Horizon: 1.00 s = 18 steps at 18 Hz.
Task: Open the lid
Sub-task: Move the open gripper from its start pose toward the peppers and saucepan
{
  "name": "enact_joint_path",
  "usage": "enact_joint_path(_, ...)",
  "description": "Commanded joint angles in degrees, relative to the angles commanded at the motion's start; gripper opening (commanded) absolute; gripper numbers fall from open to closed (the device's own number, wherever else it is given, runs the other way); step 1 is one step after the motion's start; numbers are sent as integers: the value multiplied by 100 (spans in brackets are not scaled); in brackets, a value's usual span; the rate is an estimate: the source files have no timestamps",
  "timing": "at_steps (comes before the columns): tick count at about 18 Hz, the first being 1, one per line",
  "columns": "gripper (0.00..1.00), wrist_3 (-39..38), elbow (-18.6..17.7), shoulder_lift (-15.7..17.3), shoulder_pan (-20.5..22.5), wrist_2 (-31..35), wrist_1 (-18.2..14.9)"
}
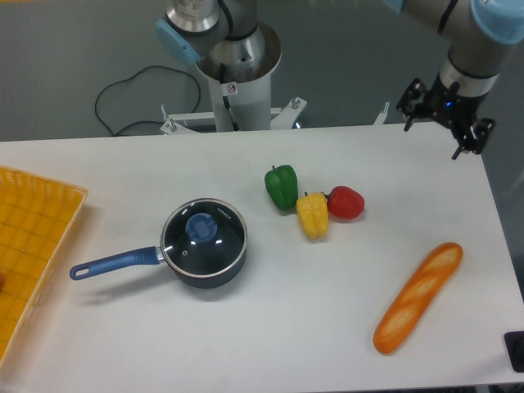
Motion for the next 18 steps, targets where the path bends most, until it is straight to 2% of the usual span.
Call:
enact_joint_path(2,100,0,-79,35,0,-34,27)
enact_joint_path(5,100,-35,-132,-18,-158,-88,360)
enact_joint_path(8,100,-79,-290,26,-185,-132,492)
enact_joint_path(12,100,-360,-386,44,-202,-132,501)
enact_joint_path(13,100,-387,-500,61,-263,-123,527)
enact_joint_path(16,100,-597,-1123,333,-431,-88,1062)
enact_joint_path(18,100,-668,-1467,535,-440,-88,1213)
